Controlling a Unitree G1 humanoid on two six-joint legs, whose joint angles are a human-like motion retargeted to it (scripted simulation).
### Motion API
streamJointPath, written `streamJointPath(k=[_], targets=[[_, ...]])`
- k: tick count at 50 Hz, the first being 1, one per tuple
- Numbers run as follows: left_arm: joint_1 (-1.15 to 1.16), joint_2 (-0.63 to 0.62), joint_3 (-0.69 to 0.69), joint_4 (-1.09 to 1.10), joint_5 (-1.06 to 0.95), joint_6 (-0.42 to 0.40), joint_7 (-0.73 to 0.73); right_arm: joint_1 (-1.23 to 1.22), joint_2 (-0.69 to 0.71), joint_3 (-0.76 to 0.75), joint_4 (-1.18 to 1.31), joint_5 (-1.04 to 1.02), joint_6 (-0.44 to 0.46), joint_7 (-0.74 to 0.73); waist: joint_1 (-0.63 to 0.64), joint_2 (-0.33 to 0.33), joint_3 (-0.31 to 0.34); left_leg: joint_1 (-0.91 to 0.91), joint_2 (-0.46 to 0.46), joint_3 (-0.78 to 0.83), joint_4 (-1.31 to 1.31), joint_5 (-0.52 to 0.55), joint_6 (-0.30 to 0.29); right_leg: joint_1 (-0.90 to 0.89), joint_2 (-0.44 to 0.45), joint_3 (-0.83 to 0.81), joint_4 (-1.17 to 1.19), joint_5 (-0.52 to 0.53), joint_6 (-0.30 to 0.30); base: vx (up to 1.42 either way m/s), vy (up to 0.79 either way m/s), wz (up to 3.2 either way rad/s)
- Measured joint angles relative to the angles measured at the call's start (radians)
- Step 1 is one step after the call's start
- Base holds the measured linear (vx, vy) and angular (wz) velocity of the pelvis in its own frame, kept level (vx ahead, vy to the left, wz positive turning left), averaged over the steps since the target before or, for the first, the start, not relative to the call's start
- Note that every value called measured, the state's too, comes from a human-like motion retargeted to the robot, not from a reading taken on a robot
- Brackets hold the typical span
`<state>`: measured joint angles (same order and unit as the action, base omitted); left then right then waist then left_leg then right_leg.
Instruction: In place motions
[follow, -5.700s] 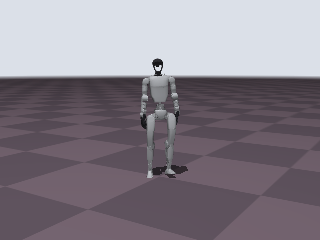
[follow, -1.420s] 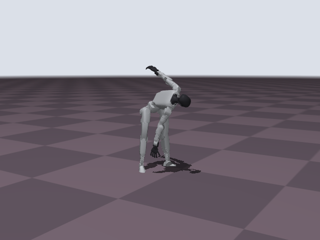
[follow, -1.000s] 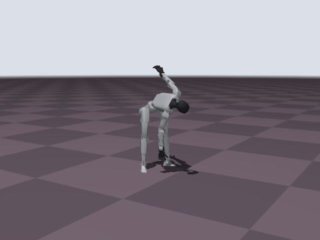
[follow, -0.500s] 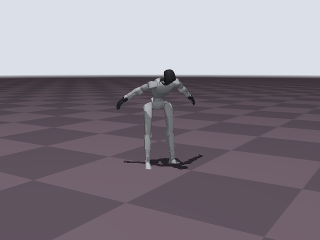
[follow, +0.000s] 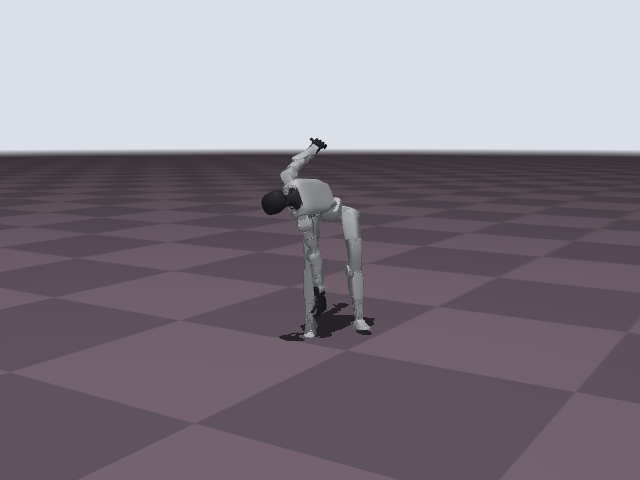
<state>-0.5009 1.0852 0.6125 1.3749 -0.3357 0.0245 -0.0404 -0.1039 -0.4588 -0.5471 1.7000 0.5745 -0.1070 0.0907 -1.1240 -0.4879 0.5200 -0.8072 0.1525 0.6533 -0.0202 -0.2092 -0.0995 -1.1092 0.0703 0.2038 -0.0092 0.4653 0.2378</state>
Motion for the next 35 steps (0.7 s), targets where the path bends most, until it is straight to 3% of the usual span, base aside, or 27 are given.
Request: streamJointPath(k=[5,10,17,25,30,35], targets=[[-0.251,-0.07,-0.18,-0.018,0.059,-0.043,-0.011,0.085,0.0,-0.045,0.0,0.219,-0.157,-0.289,0.076,0.099,0.0,-0.106,-0.029,0.056,-0.006,-0.009,0.009,-0.136,0.005,0.033,-0.001,0.016,-0.012,-0.02,0.21,-0.11],[-0.326,-0.083,-0.286,-0.01,0.082,-0.054,0.001,0.061,-0.047,-0.037,-0.013,0.14,-0.253,-0.448,0.125,0.156,0.0,-0.165,-0.035,0.074,-0.002,-0.013,0.007,-0.2,0.005,0.045,-0.008,0.02,-0.014,0.03,0.09,0.12],[-0.326,-0.103,-0.401,0.046,0.073,-0.022,-0.05,0.068,-0.122,-0.084,-0.065,-0.023,-0.25,-0.497,0.222,0.241,0.0,-0.183,-0.036,0.027,-0.008,0.007,0.017,-0.186,-0.007,0.021,-0.011,0.015,-0.029,0.01,-0.1,0.33],[-0.155,-0.069,-0.471,0.068,0.124,0.024,-0.035,0.028,-0.296,-0.136,-0.075,-0.039,-0.271,-0.578,0.337,0.343,0.0,-0.13,-0.019,-0.086,-0.007,0.042,0.024,-0.05,-0.031,-0.057,-0.009,-0.014,-0.047,0.08,-0.17,0.47],[0.114,-0.145,-0.409,0.013,0.11,0.016,-0.037,-0.056,-0.41,0.022,-0.121,-0.356,-0.182,-0.513,0.427,0.411,0.0,-0.055,-0.016,-0.144,0.006,0.057,0.019,0.084,-0.059,-0.12,-0.011,-0.039,-0.056,0.19,-0.1,0.71],[0.41,-0.266,-0.495,-0.016,0.167,0.007,0.038,-0.16,-0.422,0.214,-0.177,-0.736,0.087,-0.216,0.533,0.463,0.0,0.028,-0.032,-0.223,0.031,0.074,0.018,0.242,-0.11,-0.197,-0.003,-0.079,-0.062,0.26,-0.15,1.1]])
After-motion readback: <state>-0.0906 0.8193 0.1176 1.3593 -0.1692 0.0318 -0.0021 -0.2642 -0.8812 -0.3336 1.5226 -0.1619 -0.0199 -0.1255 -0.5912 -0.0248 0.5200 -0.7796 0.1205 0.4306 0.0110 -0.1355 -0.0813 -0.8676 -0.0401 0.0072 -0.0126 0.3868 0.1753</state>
